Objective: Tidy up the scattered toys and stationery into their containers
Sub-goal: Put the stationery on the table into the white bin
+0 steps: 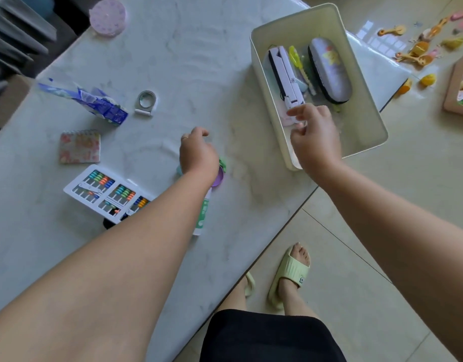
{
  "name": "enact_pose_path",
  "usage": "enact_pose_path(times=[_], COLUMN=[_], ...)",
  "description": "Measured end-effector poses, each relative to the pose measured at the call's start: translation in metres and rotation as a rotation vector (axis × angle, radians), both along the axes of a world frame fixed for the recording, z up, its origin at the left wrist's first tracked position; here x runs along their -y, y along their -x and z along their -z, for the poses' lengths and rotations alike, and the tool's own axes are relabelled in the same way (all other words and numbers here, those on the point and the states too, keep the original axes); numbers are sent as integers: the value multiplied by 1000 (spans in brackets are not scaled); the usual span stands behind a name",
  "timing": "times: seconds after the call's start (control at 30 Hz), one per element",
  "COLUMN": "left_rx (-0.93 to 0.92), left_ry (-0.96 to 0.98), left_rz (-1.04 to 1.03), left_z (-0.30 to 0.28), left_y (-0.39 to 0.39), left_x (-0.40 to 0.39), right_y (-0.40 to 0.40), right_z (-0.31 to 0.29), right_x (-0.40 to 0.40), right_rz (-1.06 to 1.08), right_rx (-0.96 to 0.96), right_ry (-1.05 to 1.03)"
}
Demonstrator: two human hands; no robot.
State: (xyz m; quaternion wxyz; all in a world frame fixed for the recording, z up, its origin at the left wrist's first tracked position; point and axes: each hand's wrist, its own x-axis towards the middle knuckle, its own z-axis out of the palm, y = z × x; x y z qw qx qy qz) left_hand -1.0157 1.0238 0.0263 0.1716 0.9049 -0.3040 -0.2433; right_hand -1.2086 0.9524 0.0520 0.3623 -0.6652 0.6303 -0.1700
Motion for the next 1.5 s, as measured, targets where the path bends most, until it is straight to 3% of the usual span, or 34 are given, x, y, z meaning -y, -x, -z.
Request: enact_pose_path(times=[0.2, 0.37, 0.63, 0.83, 1.17, 1.5], left_rx=[7, -93, -80, -72, -112, -153], left_ry=[-207, -276, -194, -117, -180, -21], left_rz=[-45, 54, 338, 392, 278, 230], left_z=[13, 27, 44, 54, 49, -3], left_y=[-45, -65, -79, -84, -88, -27], left_x=[-36, -54, -61, -58, -48, -18], right_y=[-49, -80, -108, -125, -125, -82], right_z=[11, 33, 65, 78, 80, 23], right_x=[-25, -38, -44, -48, -50, -34], right_rz=[-246, -340, -412, -491, -271, -200], right_rx=[-23, -115, -288, -347, -330, -141], right_ry=[8, -104, -189, -183, -239, -133])
